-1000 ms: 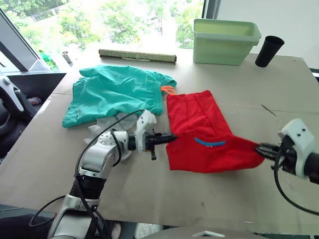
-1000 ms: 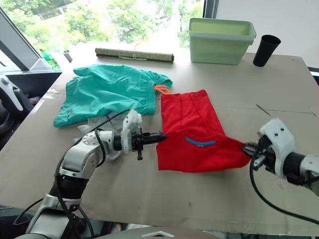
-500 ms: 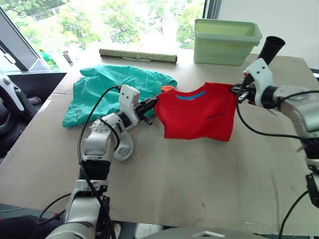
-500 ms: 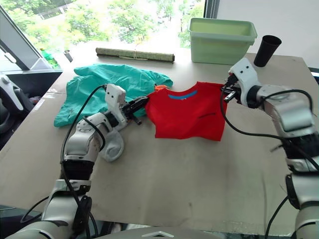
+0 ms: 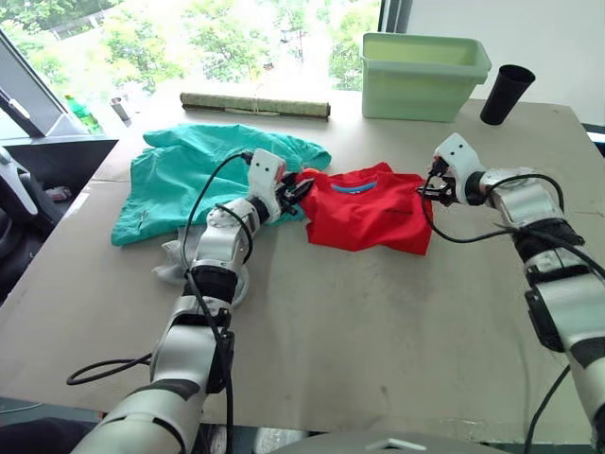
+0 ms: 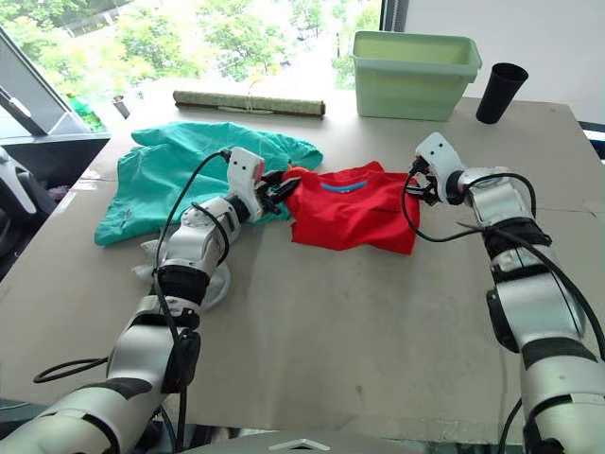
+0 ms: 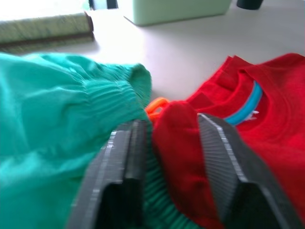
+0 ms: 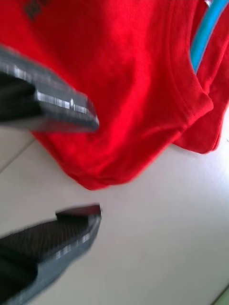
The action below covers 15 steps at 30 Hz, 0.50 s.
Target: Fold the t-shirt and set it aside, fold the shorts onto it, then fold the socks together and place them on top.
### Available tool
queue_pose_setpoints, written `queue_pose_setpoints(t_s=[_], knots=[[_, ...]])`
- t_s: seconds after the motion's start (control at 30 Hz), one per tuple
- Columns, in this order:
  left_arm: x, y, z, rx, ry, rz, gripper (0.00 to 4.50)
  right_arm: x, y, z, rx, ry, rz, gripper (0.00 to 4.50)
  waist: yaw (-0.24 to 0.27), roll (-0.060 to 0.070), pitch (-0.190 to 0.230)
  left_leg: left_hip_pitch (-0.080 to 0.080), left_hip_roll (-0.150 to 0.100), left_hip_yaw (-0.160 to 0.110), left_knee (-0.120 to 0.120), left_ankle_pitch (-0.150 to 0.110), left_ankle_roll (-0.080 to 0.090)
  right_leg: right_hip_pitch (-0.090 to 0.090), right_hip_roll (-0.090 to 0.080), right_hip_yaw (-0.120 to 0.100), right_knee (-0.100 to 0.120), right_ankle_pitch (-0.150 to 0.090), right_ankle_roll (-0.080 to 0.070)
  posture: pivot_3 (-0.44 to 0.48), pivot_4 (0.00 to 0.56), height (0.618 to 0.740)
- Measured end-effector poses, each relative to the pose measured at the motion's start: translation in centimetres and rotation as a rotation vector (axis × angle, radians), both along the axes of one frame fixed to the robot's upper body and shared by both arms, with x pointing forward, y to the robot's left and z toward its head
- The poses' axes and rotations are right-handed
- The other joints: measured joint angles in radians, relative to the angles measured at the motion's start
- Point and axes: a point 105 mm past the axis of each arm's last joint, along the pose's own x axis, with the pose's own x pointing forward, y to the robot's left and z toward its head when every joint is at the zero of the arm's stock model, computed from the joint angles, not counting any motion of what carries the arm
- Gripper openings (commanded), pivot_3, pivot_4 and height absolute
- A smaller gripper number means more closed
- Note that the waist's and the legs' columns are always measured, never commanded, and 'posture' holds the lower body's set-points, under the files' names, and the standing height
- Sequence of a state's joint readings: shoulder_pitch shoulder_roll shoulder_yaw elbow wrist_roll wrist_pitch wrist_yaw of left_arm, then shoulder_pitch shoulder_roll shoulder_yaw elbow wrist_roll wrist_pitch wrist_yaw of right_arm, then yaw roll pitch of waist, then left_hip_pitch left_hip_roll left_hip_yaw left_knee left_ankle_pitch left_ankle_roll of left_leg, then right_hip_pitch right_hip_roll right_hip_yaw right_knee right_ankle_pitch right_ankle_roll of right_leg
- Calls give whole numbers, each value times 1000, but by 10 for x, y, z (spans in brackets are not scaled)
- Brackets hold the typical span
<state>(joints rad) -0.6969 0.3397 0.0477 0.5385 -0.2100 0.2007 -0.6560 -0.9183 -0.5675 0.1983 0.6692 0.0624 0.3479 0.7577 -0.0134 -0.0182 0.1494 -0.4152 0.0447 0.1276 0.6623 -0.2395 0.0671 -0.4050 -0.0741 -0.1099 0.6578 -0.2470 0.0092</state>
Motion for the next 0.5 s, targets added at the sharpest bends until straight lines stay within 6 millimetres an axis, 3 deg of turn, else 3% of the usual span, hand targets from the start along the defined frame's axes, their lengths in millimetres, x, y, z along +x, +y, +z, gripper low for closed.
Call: queue_pose_setpoints(t_s=[0.1, 0.13, 0.27, 0.3, 0.33, 0.37, 0.4, 0.5], knots=[[-22, 14, 1, -27, 50, -53, 3325, -39, 4, 13, 64, -21, 89, 4035, -5, 1, 0, 1, 2, 0, -1, 0, -1, 0, 1, 1, 0, 0, 0, 0, 150, 740], [-37, 14, 10, -39, 59, -118, 3325, -63, 13, 18, 62, -34, 158, 4035, -4, 1, 0, 2, 2, -1, -1, 1, -2, 0, 1, 1, 0, 0, 0, 0, 150, 740], [-45, 6, 24, -60, 44, -183, 3325, -74, 26, 25, 65, -48, 222, 4035, -2, 1, 0, 2, 2, 0, 1, 1, -3, 1, 1, 1, 1, 0, 0, 0, 150, 740], [-73, -4, 28, -66, 84, -317, 3325, -98, 26, 15, -11, -46, 272, 4035, 0, -1, -1, 1, 2, -2, 1, 1, -3, 1, 1, 0, 1, 0, 0, 0, 150, 740], [-83, -4, 26, -49, 109, -353, 3325, -106, 27, 6, -29, -26, 288, 4035, 0, -3, -3, 3, 2, -2, 1, 0, -3, 2, 1, 1, 1, 0, -1, 0, 150, 740], [-95, -5, 21, -21, 147, -400, 3325, -112, 27, -16, -45, 40, 286, 4035, 0, -3, -2, 5, 2, -2, 1, 0, -4, 3, 0, 1, 0, 0, -1, 0, 150, 740], [-104, -18, 3, -3, 196, -415, 3325, -112, 37, -35, -28, 103, 281, 4035, 0, 2, 0, 2, 1, 0, 3, 1, -2, 1, 0, 3, 2, 0, -1, 0, 150, 740], [-108, -22, -15, -6, 260, -382, 3325, -110, 40, -41, -47, 130, 284, 4035, 1, 1, 0, 2, 1, -1, 3, 1, -2, 0, 0, 2, 2, 0, -1, 0, 150, 740]])
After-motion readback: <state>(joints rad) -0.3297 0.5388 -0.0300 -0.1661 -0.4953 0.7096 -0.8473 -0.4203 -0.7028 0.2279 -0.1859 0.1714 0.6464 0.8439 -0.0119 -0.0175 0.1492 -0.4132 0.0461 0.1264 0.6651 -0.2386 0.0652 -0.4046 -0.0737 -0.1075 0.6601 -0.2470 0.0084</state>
